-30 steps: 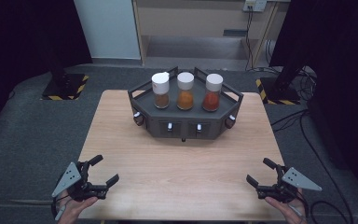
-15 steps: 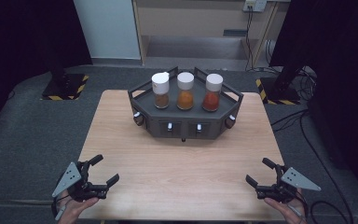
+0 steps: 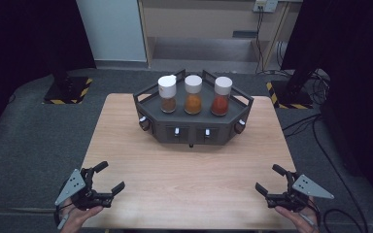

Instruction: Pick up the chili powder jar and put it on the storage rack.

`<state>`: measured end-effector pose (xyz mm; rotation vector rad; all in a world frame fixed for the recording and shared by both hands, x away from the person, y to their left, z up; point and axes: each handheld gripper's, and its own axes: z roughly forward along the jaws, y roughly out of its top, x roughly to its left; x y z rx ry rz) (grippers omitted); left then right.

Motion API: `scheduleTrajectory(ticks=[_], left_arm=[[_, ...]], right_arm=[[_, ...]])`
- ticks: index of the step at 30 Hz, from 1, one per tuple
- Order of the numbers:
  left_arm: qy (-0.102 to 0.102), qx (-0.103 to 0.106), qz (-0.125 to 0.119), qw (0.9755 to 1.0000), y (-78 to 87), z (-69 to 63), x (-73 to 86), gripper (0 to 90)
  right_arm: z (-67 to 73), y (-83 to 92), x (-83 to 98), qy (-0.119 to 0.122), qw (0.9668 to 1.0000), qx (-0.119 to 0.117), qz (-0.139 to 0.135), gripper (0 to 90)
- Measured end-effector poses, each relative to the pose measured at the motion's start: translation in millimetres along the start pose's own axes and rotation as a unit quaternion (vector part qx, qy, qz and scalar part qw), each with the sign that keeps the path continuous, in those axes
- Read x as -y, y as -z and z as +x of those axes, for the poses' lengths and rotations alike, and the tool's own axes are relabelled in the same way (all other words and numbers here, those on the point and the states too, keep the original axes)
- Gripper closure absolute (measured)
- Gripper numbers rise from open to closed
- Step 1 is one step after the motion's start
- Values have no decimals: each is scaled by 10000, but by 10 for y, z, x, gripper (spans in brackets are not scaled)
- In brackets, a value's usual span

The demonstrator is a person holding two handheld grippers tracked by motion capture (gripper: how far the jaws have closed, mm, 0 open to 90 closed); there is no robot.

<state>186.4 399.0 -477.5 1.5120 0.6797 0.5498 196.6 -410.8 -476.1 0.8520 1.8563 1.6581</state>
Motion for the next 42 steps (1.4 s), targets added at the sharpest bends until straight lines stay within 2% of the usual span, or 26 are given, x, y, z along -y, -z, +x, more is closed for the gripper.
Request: scheduleTrajectory(ticks=[27, 42], left_arm=[[-28, -70, -102, 9999, 28, -14, 6, 5], [-29, -225, -182, 9996, 59, -36, 15, 5]], right_arm=[[4, 31, 23, -108, 9998, 125, -103, 26], [-4, 74, 48, -206, 9993, 254, -193, 23]])
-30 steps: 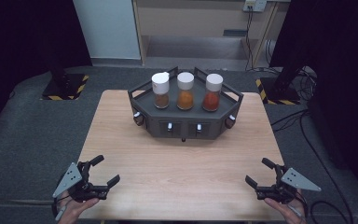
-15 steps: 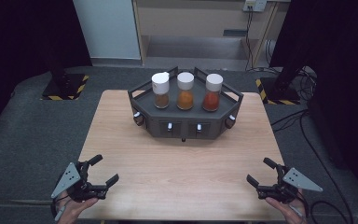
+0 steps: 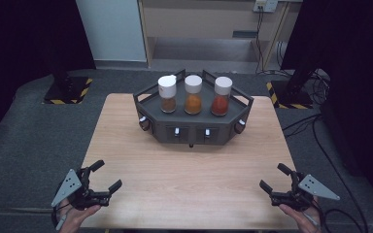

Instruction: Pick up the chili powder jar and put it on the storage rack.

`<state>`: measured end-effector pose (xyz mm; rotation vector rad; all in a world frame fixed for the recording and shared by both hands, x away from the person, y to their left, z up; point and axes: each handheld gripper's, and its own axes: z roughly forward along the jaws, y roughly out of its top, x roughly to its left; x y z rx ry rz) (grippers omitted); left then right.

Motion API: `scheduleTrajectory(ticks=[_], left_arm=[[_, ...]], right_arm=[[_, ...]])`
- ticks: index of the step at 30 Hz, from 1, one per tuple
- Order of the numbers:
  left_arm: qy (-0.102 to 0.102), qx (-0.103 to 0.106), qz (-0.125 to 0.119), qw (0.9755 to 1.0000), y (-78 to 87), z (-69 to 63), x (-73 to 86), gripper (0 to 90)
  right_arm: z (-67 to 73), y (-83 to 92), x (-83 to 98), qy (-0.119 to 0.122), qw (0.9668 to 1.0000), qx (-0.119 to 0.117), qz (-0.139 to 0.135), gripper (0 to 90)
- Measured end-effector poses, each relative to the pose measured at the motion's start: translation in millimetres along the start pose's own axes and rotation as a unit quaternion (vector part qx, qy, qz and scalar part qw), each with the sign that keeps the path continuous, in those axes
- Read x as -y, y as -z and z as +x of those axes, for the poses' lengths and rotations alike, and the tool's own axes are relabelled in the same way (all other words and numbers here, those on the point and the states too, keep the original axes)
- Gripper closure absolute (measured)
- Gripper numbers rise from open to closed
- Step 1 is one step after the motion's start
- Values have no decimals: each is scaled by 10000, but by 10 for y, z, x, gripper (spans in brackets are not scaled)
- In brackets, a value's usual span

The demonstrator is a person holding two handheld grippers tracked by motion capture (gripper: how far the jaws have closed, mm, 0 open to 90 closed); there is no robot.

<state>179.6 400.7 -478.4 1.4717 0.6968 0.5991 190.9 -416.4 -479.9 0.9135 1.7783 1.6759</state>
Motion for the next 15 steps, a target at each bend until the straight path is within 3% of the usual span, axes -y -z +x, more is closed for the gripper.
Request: scheduleTrajectory(ticks=[15], left_arm=[[-22, 2, -1, 10000, 5, -5, -3, 5]], right_arm=[[-3, 16, 12, -22, 10000, 35, -26, 23]])
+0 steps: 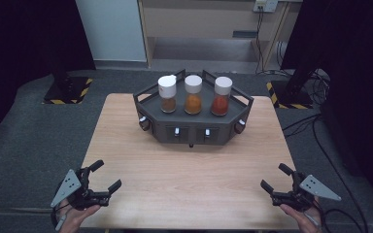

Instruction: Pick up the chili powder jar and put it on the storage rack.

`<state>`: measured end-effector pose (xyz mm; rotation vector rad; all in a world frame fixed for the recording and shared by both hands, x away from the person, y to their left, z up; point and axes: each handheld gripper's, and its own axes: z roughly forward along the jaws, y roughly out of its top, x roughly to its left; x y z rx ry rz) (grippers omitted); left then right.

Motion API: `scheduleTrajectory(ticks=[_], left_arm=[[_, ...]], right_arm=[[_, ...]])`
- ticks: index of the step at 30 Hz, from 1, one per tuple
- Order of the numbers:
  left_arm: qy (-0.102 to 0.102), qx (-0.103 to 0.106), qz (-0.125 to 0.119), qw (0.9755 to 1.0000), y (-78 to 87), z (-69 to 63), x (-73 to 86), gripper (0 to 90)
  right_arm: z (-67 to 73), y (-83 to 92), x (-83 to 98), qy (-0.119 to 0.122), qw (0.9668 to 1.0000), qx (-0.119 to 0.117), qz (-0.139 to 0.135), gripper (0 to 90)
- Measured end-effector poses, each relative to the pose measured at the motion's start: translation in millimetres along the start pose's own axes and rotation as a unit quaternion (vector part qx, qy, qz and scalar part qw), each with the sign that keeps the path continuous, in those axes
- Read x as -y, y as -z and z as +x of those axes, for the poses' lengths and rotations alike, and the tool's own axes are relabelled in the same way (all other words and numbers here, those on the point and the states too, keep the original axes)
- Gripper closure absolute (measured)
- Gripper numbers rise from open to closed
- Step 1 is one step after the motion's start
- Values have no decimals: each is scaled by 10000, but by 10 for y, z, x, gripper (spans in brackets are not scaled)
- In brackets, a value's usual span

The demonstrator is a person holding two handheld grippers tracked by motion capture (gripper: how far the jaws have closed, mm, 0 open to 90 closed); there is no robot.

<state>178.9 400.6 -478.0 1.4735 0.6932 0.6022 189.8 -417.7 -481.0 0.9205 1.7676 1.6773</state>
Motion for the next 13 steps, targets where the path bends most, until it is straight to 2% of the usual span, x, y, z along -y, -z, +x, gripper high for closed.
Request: scheduleTrajectory(ticks=[13], left_arm=[[20, -35, -7, 10000, 1, 1, 2, 6]], right_arm=[[8, 2, -2, -7, 10000, 17, -8, 23]])
